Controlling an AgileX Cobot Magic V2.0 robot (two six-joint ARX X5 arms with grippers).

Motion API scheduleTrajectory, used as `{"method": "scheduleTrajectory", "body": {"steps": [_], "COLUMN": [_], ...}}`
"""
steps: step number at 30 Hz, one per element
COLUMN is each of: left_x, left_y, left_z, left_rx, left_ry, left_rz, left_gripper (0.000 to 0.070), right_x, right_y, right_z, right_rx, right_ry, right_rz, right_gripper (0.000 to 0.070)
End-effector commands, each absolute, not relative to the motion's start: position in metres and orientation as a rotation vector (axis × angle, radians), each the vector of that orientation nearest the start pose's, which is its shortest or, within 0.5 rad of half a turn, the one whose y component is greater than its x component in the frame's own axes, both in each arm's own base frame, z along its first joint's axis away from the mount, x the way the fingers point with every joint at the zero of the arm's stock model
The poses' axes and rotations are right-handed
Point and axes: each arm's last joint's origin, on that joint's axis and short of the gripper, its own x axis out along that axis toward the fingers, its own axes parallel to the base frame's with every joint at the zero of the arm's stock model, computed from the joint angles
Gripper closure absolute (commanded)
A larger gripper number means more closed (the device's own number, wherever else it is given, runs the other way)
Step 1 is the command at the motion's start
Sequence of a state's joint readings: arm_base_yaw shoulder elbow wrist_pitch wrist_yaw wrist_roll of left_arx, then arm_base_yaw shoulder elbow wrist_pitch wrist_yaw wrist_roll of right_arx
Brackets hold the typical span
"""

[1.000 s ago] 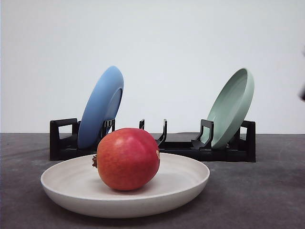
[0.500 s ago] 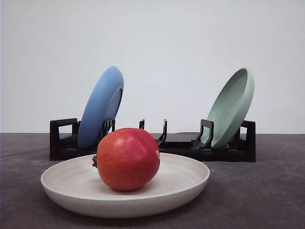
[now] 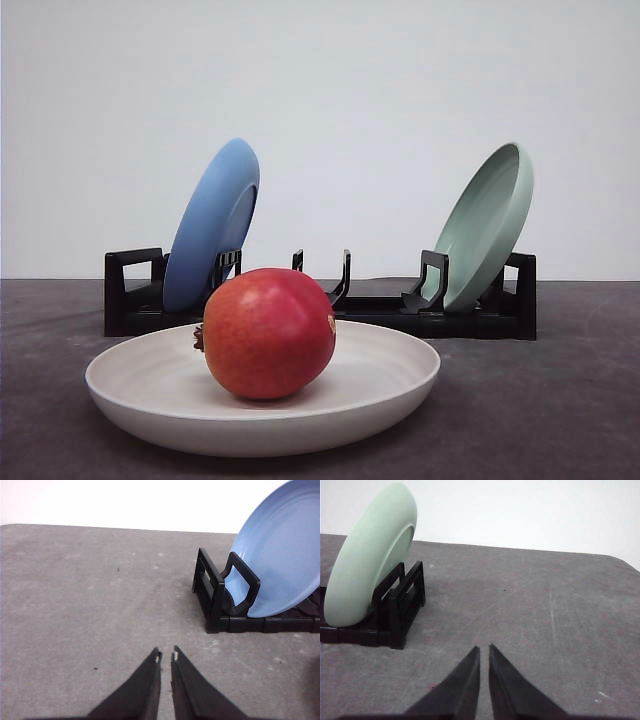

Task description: Place pomegranate in white plate

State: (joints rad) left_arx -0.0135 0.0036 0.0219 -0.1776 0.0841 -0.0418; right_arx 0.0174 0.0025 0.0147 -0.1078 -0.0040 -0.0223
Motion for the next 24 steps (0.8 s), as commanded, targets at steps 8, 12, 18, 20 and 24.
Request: {"method": "scheduleTrajectory", "body": {"steps": [8,12,18,20,24], "left_x": [0.0958,0.0958,0.0958,0.0958,0.0958], "left_y": [-0.0037,-0.0037,-0.0037,-0.0037,-0.0037], "left_z": [0.1509,0.1509,0.1509,0.1509,0.1509], "left_rx": [-0.044,-0.044,-0.044,-0.044,-0.044], "left_ry": [0.164,0.164,0.164,0.164,0.164], "left_rz": [-0.095,-0.095,-0.095,-0.095,-0.095], "left_gripper": [0.0683,0.0683,0.0683,0.0683,0.0683], "right_x": [0.0968,0.0968,0.0968,0.0968,0.0968], "right_y": [0.0016,0.0016,0.0016,0.0016,0.0016], "right_z": [0.1574,0.1574,0.1574,0.1574,0.1574], "right_rx": [-0.027,-0.027,-0.027,-0.027,-0.027], "right_ry": [0.092,0.092,0.092,0.092,0.092], "right_rz": [0.021,0.021,0.021,0.021,0.021], "right_gripper": [0.0673,0.0673,0.0673,0.0673,0.0673]}}
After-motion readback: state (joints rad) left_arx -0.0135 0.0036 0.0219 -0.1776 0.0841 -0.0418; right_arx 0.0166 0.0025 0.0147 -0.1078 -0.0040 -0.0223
